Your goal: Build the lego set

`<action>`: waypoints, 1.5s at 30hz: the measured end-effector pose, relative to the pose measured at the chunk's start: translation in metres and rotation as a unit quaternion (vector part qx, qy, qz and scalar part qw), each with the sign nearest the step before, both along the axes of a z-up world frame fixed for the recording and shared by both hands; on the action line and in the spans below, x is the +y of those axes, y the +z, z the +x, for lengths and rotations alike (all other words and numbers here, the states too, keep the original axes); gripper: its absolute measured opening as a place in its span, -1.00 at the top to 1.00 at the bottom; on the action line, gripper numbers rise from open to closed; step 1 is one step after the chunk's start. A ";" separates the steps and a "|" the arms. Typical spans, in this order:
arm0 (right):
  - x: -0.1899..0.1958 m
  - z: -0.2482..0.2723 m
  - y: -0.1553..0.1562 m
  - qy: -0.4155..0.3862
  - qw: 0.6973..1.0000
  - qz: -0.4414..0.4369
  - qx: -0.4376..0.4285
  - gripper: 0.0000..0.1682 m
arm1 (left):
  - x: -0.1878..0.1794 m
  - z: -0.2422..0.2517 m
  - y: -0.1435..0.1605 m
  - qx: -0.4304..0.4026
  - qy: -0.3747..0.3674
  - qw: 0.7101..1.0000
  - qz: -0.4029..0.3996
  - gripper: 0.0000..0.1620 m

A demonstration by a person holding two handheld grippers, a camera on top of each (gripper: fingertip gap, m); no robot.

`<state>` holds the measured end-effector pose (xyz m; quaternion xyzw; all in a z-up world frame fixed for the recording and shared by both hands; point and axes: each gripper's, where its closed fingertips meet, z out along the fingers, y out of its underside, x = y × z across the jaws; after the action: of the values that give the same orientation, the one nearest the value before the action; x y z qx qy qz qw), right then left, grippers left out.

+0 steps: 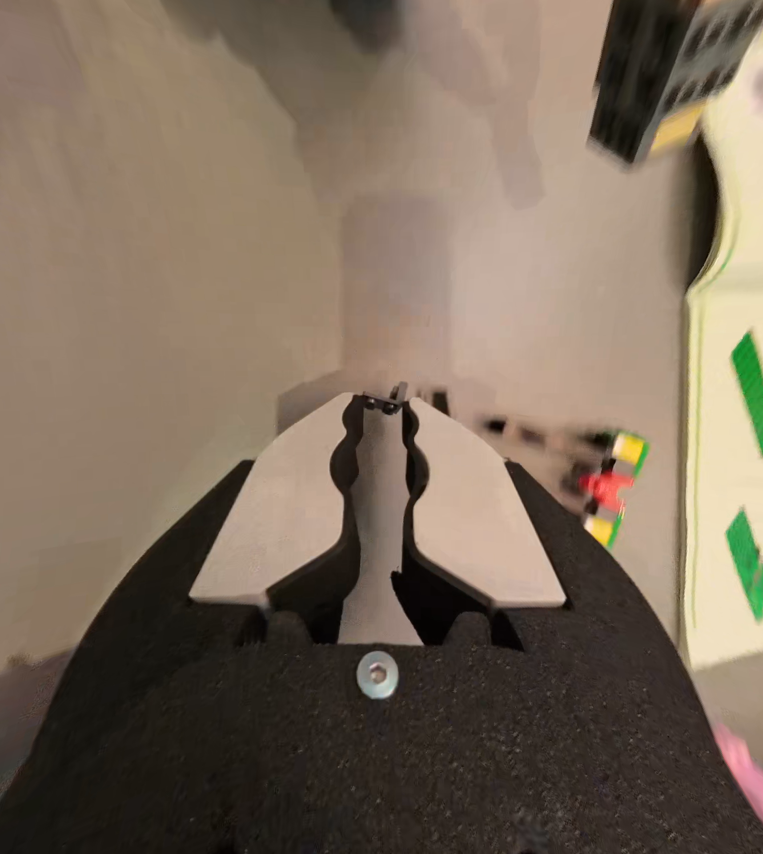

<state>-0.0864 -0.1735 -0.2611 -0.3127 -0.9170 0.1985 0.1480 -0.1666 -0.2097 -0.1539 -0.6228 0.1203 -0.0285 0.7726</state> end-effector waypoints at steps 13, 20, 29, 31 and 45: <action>0.079 0.117 0.001 -0.083 0.881 0.273 -0.376 0.81 | 0.000 0.001 0.000 -0.003 -0.004 1.000 -0.002 0.87; 0.080 0.114 -0.008 -0.085 0.877 0.287 -0.377 0.81 | 0.001 0.002 -0.001 -0.005 -0.007 1.000 -0.005 0.87; 0.079 0.095 -0.002 -0.113 0.915 0.271 -0.278 0.72 | 0.001 0.003 -0.002 -0.008 -0.010 1.000 -0.009 0.87; 0.082 0.093 0.009 -0.128 0.930 0.250 -0.238 0.71 | 0.001 0.003 -0.002 -0.009 -0.011 1.000 -0.010 0.87; 0.079 0.090 -0.001 -0.123 0.985 -0.010 -0.124 0.75 | 0.002 0.005 -0.004 -0.008 -0.018 1.000 -0.014 0.87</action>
<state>0.0039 -0.0940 -0.2624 -0.4466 -0.8809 0.1474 0.0536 -0.1611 -0.2076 -0.1576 -0.6309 0.1254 -0.0491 0.7641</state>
